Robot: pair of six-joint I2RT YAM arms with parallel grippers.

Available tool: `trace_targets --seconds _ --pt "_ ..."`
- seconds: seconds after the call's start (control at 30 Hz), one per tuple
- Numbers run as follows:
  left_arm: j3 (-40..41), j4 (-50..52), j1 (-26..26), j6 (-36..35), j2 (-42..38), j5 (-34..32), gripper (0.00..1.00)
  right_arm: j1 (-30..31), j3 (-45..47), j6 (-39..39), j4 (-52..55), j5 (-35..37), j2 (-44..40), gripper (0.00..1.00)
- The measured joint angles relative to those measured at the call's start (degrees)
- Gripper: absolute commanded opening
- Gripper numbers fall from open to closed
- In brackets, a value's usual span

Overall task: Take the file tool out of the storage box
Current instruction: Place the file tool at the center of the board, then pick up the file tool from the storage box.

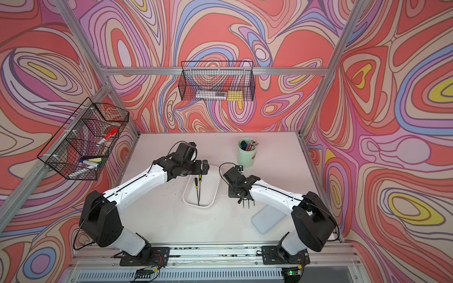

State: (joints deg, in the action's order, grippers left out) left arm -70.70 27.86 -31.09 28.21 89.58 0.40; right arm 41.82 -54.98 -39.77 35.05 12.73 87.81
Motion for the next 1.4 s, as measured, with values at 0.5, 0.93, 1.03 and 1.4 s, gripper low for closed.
trace_targets --seconds 0.5,0.93,1.03,1.4 --pt "0.4 0.3 0.0 -1.4 -0.5 -1.7 0.99 0.0 1.1 -1.5 -0.3 -0.2 5.6 0.0" --pt "0.4 0.3 0.0 -1.4 -0.5 -1.7 0.99 0.3 4.1 -2.0 -1.8 -1.4 5.9 0.0" --pt "0.4 0.3 0.0 -1.4 0.0 -1.7 0.99 0.5 4.4 -2.3 -2.3 -1.6 5.9 0.0" --pt "-0.2 0.3 0.0 -1.9 4.4 -2.1 0.99 1.0 4.8 -2.7 -3.0 -1.4 5.9 0.05"
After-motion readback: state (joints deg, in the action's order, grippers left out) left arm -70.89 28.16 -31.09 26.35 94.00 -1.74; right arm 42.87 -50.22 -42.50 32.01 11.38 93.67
